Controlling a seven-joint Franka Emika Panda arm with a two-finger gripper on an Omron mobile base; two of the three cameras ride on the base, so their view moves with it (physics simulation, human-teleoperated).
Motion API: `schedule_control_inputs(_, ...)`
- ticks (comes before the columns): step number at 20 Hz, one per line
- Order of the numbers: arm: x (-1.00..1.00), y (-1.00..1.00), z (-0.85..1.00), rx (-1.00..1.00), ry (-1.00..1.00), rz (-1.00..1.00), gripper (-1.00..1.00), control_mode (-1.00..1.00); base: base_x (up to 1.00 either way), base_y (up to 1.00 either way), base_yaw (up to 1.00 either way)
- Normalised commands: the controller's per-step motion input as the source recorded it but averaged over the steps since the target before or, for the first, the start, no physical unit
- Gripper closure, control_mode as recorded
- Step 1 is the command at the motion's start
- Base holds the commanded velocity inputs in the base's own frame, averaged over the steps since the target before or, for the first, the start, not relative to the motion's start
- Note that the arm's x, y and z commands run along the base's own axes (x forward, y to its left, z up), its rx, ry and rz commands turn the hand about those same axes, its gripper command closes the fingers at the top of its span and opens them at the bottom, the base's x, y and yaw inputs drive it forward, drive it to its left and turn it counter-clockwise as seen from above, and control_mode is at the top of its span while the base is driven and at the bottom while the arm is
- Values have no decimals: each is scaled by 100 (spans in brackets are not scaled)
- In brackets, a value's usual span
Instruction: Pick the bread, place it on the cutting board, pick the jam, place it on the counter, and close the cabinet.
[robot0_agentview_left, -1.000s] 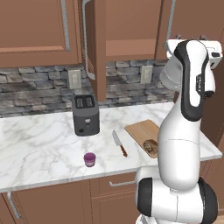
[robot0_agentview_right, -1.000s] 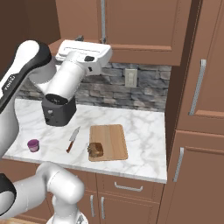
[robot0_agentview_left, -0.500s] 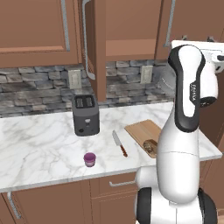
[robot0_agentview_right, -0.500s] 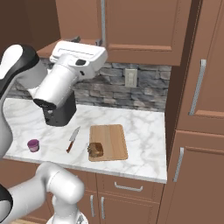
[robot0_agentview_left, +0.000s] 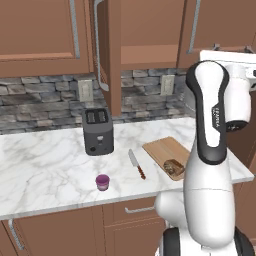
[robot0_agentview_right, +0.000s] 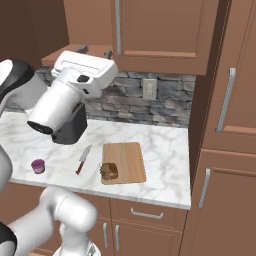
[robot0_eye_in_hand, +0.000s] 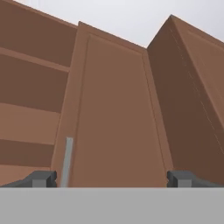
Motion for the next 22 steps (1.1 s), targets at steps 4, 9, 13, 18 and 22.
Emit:
schedule_control_inputs(4, -41, 16, 0, 0, 0, -7, -100, -100, 0, 0, 0)
schedule_control_inputs(9, -43, 20, 0, 0, 0, -7, -100, -100, 0, 0, 0)
schedule_control_inputs(13, -46, 18, 2, 0, 0, -7, -100, -100, 0, 0, 0)
schedule_control_inputs(18, -47, 16, 2, 0, 0, -7, -100, -100, 0, 0, 0)
schedule_control_inputs(22, -45, 17, 2, 0, 0, -7, -100, -100, 0, 0, 0)
